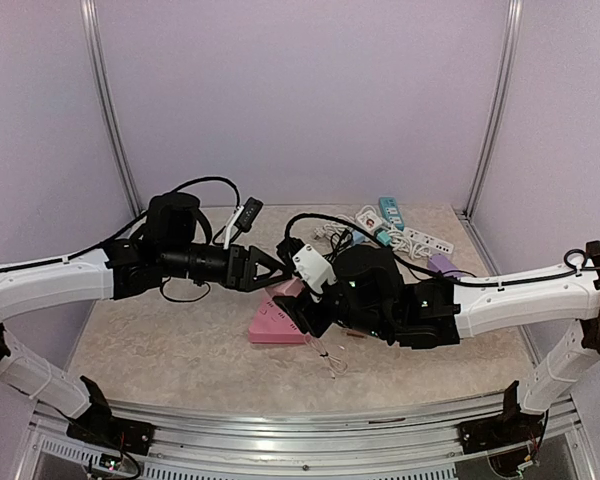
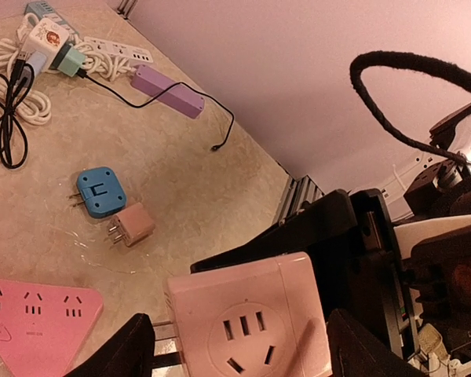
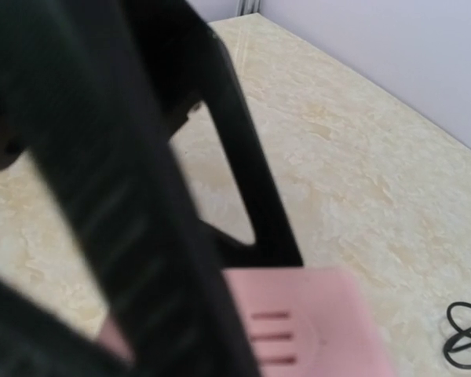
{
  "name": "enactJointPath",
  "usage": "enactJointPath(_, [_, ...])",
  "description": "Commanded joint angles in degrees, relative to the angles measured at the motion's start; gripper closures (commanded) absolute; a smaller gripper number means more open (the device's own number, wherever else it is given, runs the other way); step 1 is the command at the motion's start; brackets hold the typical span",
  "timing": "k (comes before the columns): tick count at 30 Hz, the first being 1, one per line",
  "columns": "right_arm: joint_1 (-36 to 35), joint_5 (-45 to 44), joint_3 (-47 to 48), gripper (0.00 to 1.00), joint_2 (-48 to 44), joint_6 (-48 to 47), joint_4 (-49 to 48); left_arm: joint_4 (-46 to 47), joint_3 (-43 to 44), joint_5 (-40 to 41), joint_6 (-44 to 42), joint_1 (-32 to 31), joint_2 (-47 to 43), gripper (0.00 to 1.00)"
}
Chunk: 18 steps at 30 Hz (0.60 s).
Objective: Pull the plug off the socket
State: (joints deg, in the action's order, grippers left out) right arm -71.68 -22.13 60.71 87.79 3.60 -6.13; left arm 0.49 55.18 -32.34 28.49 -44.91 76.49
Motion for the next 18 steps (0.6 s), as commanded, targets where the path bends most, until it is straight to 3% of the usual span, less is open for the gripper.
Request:
enactJointPath(1, [-0.56,-1.29,2.05,1.00,0.02,-0.51,-1.78,0.37,2.42,0.03,-0.01,-0.78,1.30,0.25])
enactJointPath(18, [-0.52,-2.81,2.81,1.00,0.46,-0.72,-1.19,-6.08,4.84,6.17,-2.12,-2.81,3.61,0.18])
